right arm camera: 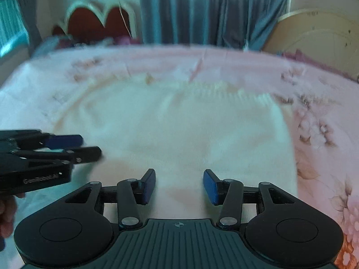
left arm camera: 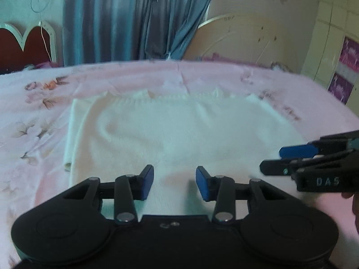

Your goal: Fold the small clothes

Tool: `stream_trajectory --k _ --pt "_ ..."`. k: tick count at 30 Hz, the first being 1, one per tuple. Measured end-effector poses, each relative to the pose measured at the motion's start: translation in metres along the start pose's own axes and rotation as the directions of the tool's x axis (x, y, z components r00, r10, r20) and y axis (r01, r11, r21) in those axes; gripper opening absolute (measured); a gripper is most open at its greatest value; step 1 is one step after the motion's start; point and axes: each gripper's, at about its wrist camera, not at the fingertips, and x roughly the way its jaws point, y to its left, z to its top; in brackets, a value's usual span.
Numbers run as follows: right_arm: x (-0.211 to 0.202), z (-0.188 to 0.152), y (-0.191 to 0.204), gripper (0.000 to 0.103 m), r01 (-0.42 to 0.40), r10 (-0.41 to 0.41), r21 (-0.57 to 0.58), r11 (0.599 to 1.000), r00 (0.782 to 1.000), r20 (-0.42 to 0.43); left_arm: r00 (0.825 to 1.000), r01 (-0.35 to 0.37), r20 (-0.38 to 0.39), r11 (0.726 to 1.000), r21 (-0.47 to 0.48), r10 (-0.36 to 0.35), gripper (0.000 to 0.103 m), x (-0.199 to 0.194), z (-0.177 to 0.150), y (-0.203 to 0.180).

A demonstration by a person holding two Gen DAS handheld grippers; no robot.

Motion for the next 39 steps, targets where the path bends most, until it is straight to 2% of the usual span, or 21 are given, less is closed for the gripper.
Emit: stream_trajectory --k 1,2,3,6,8,10,12,13,15,18,21,23,26,29,31,35,37,39 --pt "-0.002 -0.005 0.006 0.046 -0.006 0.006 -0.015 1.0 1.0 -0.01 1.0 0.01 -0.006 1.0 -0.006 -0.01 0.04 -0.003 -0.003 -0.003" --pt "-0.001 -0.009 0.012 0.031 -0.019 0.018 -0.026 0.999 1.0 -0.022 1.0 0.017 -0.008 1.0 -0.002 -0.017 0.04 -0.007 -0.006 -0.009" --pt "-0.001 -0.014 0.018 0.022 -0.035 0.034 -0.03 0.999 0.999 -0.038 1.0 0.022 -0.004 1.0 0.002 -0.022 0.04 -0.011 -0.011 -0.014" --pt "-0.002 -0.028 0.028 0.019 -0.053 0.052 -0.028 0.998 0.997 -0.05 0.999 0.038 -0.031 0.999 -0.004 -0.038 0.036 -0.012 -0.026 -0.03" --pt "-0.003 -0.032 0.031 0.012 -0.062 0.061 -0.011 0.998 0.997 -0.046 0.999 0.021 -0.036 1.0 -0.012 -0.022 0.034 -0.012 -0.035 -0.034" --pt "-0.004 -0.035 0.033 0.012 -0.066 0.066 -0.011 0.998 0.997 -0.05 0.999 0.022 -0.039 0.999 -0.032 -0.023 0.035 -0.012 -0.038 -0.031" --pt "-0.005 -0.037 0.033 0.012 -0.054 0.053 -0.026 0.998 0.997 -0.059 0.999 0.007 -0.038 1.0 0.0 -0.007 0.039 -0.016 -0.04 -0.032" --pt "-0.007 -0.037 0.03 0.012 -0.034 0.033 -0.023 0.999 0.998 -0.063 0.999 -0.014 -0.041 1.0 0.015 0.015 0.038 -0.018 -0.042 -0.031" --pt "-0.016 -0.04 0.013 0.012 0.044 -0.044 0.005 0.999 0.997 -0.063 0.999 -0.026 -0.039 1.0 -0.014 0.026 0.038 -0.024 -0.045 -0.017" --pt "-0.031 -0.053 -0.027 0.012 0.157 -0.151 0.065 0.985 0.985 -0.081 0.997 -0.077 -0.031 0.996 -0.048 0.075 0.038 -0.037 -0.05 0.006" --pt "-0.041 -0.061 -0.056 0.012 0.198 -0.185 0.13 0.972 0.977 -0.102 0.996 -0.08 -0.033 0.992 -0.1 0.077 0.037 -0.046 -0.056 0.028" --pt "-0.046 -0.06 -0.057 0.012 0.192 -0.18 0.143 0.971 0.979 -0.095 0.996 -0.088 -0.035 0.991 -0.1 0.085 0.036 -0.049 -0.053 0.026" --pt "-0.054 -0.054 -0.048 0.012 0.192 -0.188 0.137 0.972 0.981 -0.044 0.994 -0.106 -0.021 0.989 -0.099 0.104 0.04 -0.053 -0.05 0.02" --pt "-0.042 -0.061 -0.055 0.012 0.239 -0.225 0.136 0.961 0.968 -0.106 0.992 -0.12 -0.058 0.987 -0.106 0.114 0.04 -0.047 -0.054 0.024" --pt "-0.044 -0.063 -0.061 0.012 0.227 -0.211 0.159 0.961 0.971 -0.108 0.992 -0.117 -0.059 0.987 -0.113 0.11 0.04 -0.049 -0.054 0.026" --pt "-0.057 -0.061 -0.057 0.012 0.206 -0.203 0.17 0.964 0.979 -0.037 0.992 -0.117 -0.061 0.987 -0.11 0.111 0.04 -0.05 -0.055 0.027" --pt "-0.043 -0.066 -0.06 0.012 0.231 -0.215 0.165 0.959 0.971 -0.107 0.992 -0.117 -0.058 0.987 -0.113 0.111 0.04 -0.05 -0.056 0.027" --pt "-0.046 -0.064 -0.057 0.012 0.231 -0.217 0.155 0.96 0.971 -0.105 0.992 -0.117 -0.059 0.987 -0.112 0.111 0.04 -0.05 -0.056 0.027"
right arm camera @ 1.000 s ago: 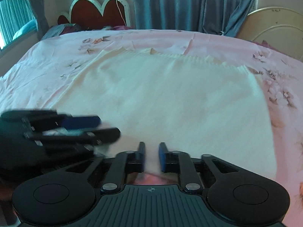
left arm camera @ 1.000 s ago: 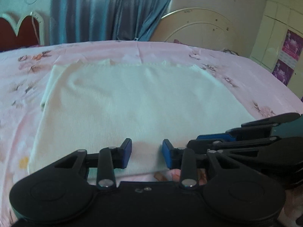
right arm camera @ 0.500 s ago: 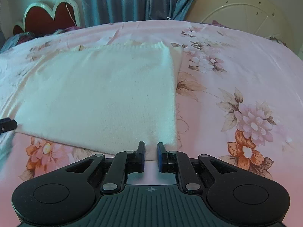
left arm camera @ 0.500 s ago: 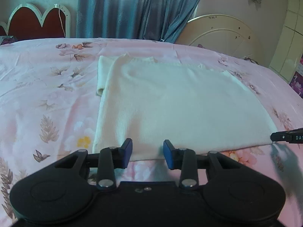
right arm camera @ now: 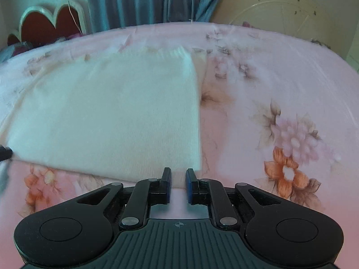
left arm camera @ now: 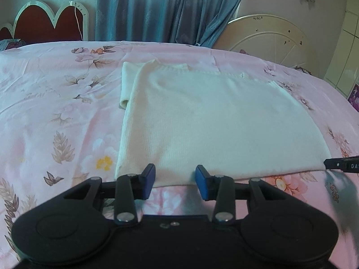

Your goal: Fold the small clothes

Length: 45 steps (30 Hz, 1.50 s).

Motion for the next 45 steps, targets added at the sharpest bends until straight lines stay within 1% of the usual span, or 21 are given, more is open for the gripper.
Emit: stream_trajectory --k 3,5,7,11,15,17,18,19,20,21,23,24,25,26,29,30,32,34,39,41,45 --pt "-0.008 0.003 0.0 0.012 -0.006 0.005 0.017 1.0 0.999 0.038 1.0 0.003 0.002 1.0 0.002 -0.003 0.04 0.0 0.0 0.0" --pt "0.004 0.001 0.0 0.012 0.0 0.0 0.02 1.0 1.0 -0.015 1.0 0.004 0.003 1.0 0.001 -0.004 0.04 0.001 -0.001 -0.001" --pt "0.003 0.002 0.002 0.012 0.008 -0.008 0.001 1.0 1.0 -0.011 1.0 0.004 0.002 1.0 0.004 -0.004 0.04 0.001 -0.001 0.0" --pt "-0.014 0.0 -0.002 0.012 -0.019 0.017 0.042 0.999 0.999 0.043 1.0 0.007 -0.004 1.0 0.005 -0.007 0.04 0.0 -0.001 0.001" --pt "-0.023 -0.003 -0.002 0.012 -0.037 0.034 0.051 0.998 0.997 0.065 1.0 0.01 -0.013 1.0 0.01 -0.01 0.04 -0.001 -0.001 0.003" --pt "-0.028 -0.003 -0.002 0.012 -0.057 0.052 0.05 0.997 0.994 0.098 1.0 0.012 -0.019 1.0 0.009 -0.012 0.04 -0.001 0.0 0.003" --pt "-0.026 -0.001 -0.002 0.012 -0.038 0.034 0.04 0.998 0.995 0.098 1.0 0.014 -0.021 1.0 0.006 -0.014 0.04 -0.001 0.0 0.004" --pt "-0.017 0.001 -0.002 0.012 -0.011 0.009 0.038 0.999 0.999 0.053 1.0 0.017 -0.023 1.0 -0.007 -0.017 0.04 -0.001 0.0 0.006" --pt "-0.003 0.002 -0.006 0.012 -0.002 0.003 0.049 0.999 1.0 -0.022 0.999 0.023 -0.026 0.999 -0.033 -0.023 0.04 -0.002 0.0 0.009" --pt "0.004 0.001 -0.009 0.012 -0.008 0.012 0.062 0.998 0.998 -0.065 0.999 0.028 -0.03 0.997 -0.072 -0.031 0.04 -0.003 0.001 0.013" --pt "-0.012 0.001 -0.011 0.012 -0.002 0.002 0.068 0.998 1.0 -0.009 0.998 0.002 -0.061 0.993 -0.12 -0.009 0.041 -0.009 0.001 0.019" --pt "-0.025 -0.001 -0.012 0.012 -0.018 0.015 0.074 0.997 0.999 0.042 0.997 -0.039 -0.076 0.991 -0.127 0.029 0.055 -0.014 0.001 0.02" --pt "-0.035 -0.003 -0.013 0.012 -0.041 0.035 0.084 0.996 0.997 0.075 0.996 -0.074 -0.059 0.989 -0.128 0.067 0.068 -0.022 -0.002 0.02" --pt "-0.042 -0.004 -0.013 0.012 -0.057 0.05 0.088 0.994 0.995 0.089 0.996 -0.08 -0.039 0.988 -0.129 0.075 0.069 -0.029 -0.004 0.019" --pt "-0.056 -0.011 -0.006 0.012 -0.106 0.097 0.077 0.991 0.988 0.117 0.997 -0.059 -0.05 0.981 -0.187 0.051 0.06 -0.034 -0.011 0.02" --pt "-0.061 -0.013 -0.003 0.012 -0.131 0.12 0.079 0.988 0.985 0.127 0.998 -0.045 -0.045 0.974 -0.223 0.036 0.057 -0.036 -0.013 0.02" --pt "-0.07 -0.016 0.001 0.011 -0.174 0.16 0.081 0.981 0.974 0.162 0.998 -0.059 -0.039 0.96 -0.273 0.05 0.057 -0.042 -0.016 0.019" --pt "-0.076 -0.017 0.007 0.011 -0.185 0.17 0.073 0.98 0.97 0.176 0.999 -0.046 -0.023 0.945 -0.324 0.041 0.057 -0.046 -0.018 0.02" --pt "-0.077 -0.016 0.011 0.011 -0.207 0.193 0.069 0.976 0.967 0.166 1.0 0.015 -0.002 0.875 -0.483 -0.018 0.045 -0.04 -0.024 0.035" --pt "-0.075 -0.014 0.011 0.012 -0.217 0.203 0.069 0.974 0.966 0.162 0.999 0.045 0.014 0.834 -0.55 -0.045 0.043 -0.035 -0.027 0.042" --pt "-0.064 -0.002 0.011 0.011 -0.252 0.237 0.078 0.964 0.957 0.17 0.994 0.11 0.079 0.717 -0.689 -0.076 0.042 -0.024 -0.036 0.054"
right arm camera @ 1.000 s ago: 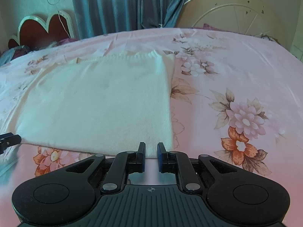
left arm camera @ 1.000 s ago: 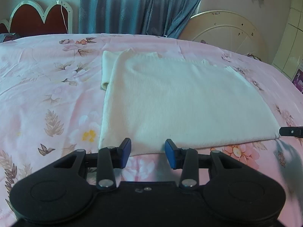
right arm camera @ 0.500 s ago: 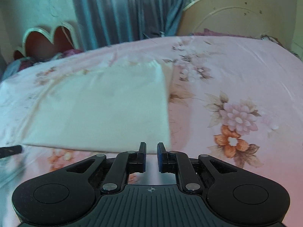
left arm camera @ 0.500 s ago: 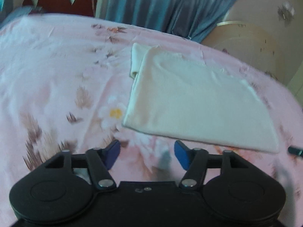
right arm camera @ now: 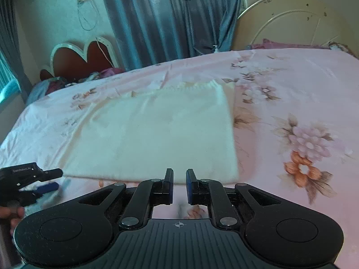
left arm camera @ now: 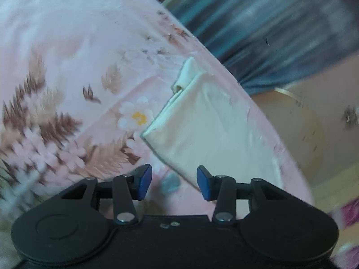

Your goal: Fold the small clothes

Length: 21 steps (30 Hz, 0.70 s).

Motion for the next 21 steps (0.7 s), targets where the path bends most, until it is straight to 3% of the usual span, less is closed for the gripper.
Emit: stream_trajectory --k 6,11,12,21 --pt "0.033 0.03 0.008 0.011 -0.03 0.03 0.004 1.0 1.0 0.009 0.997 0.068 0.051 0.99 -0.124 -0.062 0.039 0.023 0.007 0.005" --pt "0.075 0.049 0.022 0.011 -0.044 0.044 -0.003 0.999 0.999 -0.025 0.992 0.111 0.087 0.976 -0.185 -0.097 0.023 0.041 0.011 0.013" --pt "0.083 0.052 0.025 0.003 -0.047 0.047 -0.008 0.999 0.998 -0.036 0.991 0.115 0.09 0.974 -0.197 -0.098 0.017 0.044 0.011 0.015" --pt "0.142 0.071 0.054 0.0 -0.048 0.043 -0.046 0.998 0.995 -0.089 0.988 0.137 0.097 0.972 -0.189 -0.12 0.007 0.061 0.024 0.011"
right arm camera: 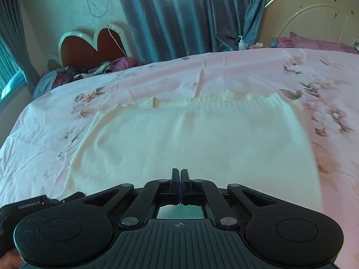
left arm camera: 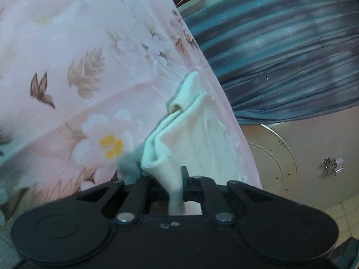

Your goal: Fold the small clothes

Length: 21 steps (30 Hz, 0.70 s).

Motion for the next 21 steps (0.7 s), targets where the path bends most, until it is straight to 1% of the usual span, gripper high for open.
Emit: stream_trajectory --k 2,4,5,6,7,9,10,11,12,13,14,15,16,17,19,21 --pt "0.007 0.001 0.003 0.0 0.011 -0.011 -0.006 1.0 1.0 -0.003 1.0 0.006 0.027 0.999 0.044 -0.007 0.007 -0.011 -0.004 -0.007" --pt "0.012 -0.001 0.004 0.0 0.003 -0.003 -0.001 1.0 1.0 -0.005 0.999 -0.003 0.037 0.996 0.093 0.0 0.008 -0.017 -0.008 -0.01" --pt "0.02 -0.003 0.004 0.0 0.008 -0.008 -0.009 1.0 0.999 -0.033 0.999 -0.014 0.032 0.994 0.104 0.011 0.01 -0.015 -0.008 -0.009" --pt "0.031 -0.005 0.004 0.0 0.023 -0.025 -0.018 1.0 0.997 -0.077 0.999 -0.034 0.032 0.995 0.098 0.031 0.014 -0.014 -0.007 -0.006" --pt "0.039 -0.008 0.003 0.0 0.028 -0.031 -0.026 0.999 0.994 -0.102 0.999 -0.031 0.034 0.997 0.077 0.028 0.014 -0.013 -0.005 -0.002" --pt "0.033 -0.003 0.002 0.0 0.018 -0.02 -0.02 1.0 0.997 -0.078 0.999 -0.027 0.035 0.999 0.048 0.025 0.015 -0.013 0.0 0.001" --pt "0.026 -0.001 0.003 0.0 0.004 -0.004 -0.018 1.0 0.999 -0.045 0.999 -0.03 0.039 0.998 0.052 0.028 0.019 -0.014 0.002 -0.001" --pt "0.021 0.0 0.004 0.0 -0.016 0.015 -0.02 1.0 1.0 -0.015 0.998 -0.035 0.048 0.998 0.06 0.032 0.021 -0.015 0.004 -0.002" --pt "0.023 0.0 0.004 0.0 -0.02 0.019 -0.023 1.0 1.0 -0.016 0.998 -0.043 0.052 0.997 0.064 0.039 0.022 -0.015 0.005 -0.004" --pt "0.033 -0.001 0.003 0.0 -0.004 0.003 -0.027 1.0 0.998 -0.059 0.998 -0.052 0.05 0.997 0.063 0.049 0.022 -0.014 0.006 -0.005" --pt "0.047 -0.006 -0.001 0.0 0.013 -0.017 -0.03 0.999 0.993 -0.114 0.997 -0.059 0.049 0.996 0.062 0.056 0.021 -0.014 0.006 -0.007" --pt "0.047 -0.006 -0.003 0.0 0.002 -0.005 -0.028 1.0 0.996 -0.094 0.997 -0.067 0.048 0.996 0.061 0.064 0.016 -0.012 0.007 -0.009" --pt "0.046 -0.004 -0.003 0.0 0.0 -0.004 -0.031 1.0 0.995 -0.101 0.997 -0.069 0.044 0.995 0.065 0.066 0.01 -0.011 0.008 -0.011" --pt "0.044 -0.004 -0.004 0.0 -0.004 0.0 -0.034 0.999 0.995 -0.104 0.996 -0.087 0.043 0.992 0.088 0.084 0.008 -0.01 0.009 -0.016" --pt "0.035 -0.003 -0.013 0.0 -0.033 0.033 0.01 0.999 0.997 -0.075 0.994 -0.103 0.056 0.984 0.145 0.096 0.007 -0.013 0.008 -0.028" --pt "0.019 -0.002 -0.032 0.0 -0.053 0.054 0.079 0.995 0.999 -0.009 0.993 -0.112 0.071 0.967 0.227 0.098 0.007 -0.018 0.004 -0.049"
